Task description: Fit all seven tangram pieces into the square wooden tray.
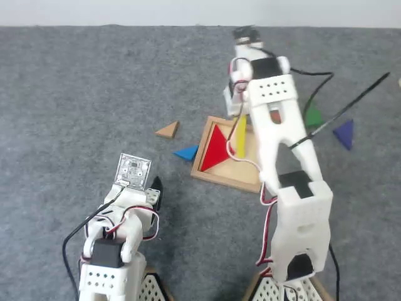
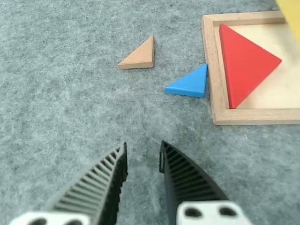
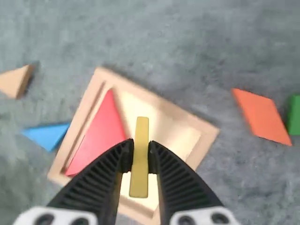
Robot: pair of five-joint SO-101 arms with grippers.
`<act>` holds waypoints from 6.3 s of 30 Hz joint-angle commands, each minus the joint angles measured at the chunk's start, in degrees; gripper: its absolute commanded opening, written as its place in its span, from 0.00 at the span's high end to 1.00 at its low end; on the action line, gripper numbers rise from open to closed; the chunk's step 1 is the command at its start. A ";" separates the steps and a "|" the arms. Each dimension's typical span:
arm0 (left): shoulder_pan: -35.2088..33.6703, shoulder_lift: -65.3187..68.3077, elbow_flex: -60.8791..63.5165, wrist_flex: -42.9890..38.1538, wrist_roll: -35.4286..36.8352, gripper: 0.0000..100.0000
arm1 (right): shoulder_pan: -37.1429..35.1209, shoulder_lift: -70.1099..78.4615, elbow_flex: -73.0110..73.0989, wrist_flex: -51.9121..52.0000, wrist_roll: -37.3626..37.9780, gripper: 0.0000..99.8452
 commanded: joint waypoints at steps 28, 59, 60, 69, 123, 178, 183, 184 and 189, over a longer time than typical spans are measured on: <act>0.35 -0.79 -0.66 0.18 0.44 0.89 | 2.15 -60.18 86.24 -63.96 -26.29 0.99; 0.35 -0.79 -0.66 0.18 0.44 0.89 | -3.56 -60.26 101.01 -64.31 -5.98 0.92; 0.35 -0.79 -0.66 0.18 0.44 0.89 | -3.56 -60.09 101.01 -64.31 -5.01 0.92; 0.35 -0.79 -0.66 0.18 0.44 0.89 | -4.62 -51.65 98.64 -63.78 -0.26 0.92; 0.35 -0.79 -0.66 0.18 0.44 0.89 | -22.02 -81.89 100.84 -26.77 19.25 0.92; 0.35 -0.79 -0.66 0.18 0.44 0.89 | -9.71 -50.33 93.36 -53.41 11.60 0.92; 0.35 -0.79 -0.66 0.18 0.44 0.89 | -7.34 -51.30 93.01 -53.41 11.52 0.92; 0.35 -0.79 -0.66 0.18 0.44 0.89 | -6.90 -51.91 93.01 -53.41 11.52 0.92; 0.35 -0.79 -0.66 0.18 0.44 0.89 | -6.55 -54.81 93.01 -53.93 11.52 0.92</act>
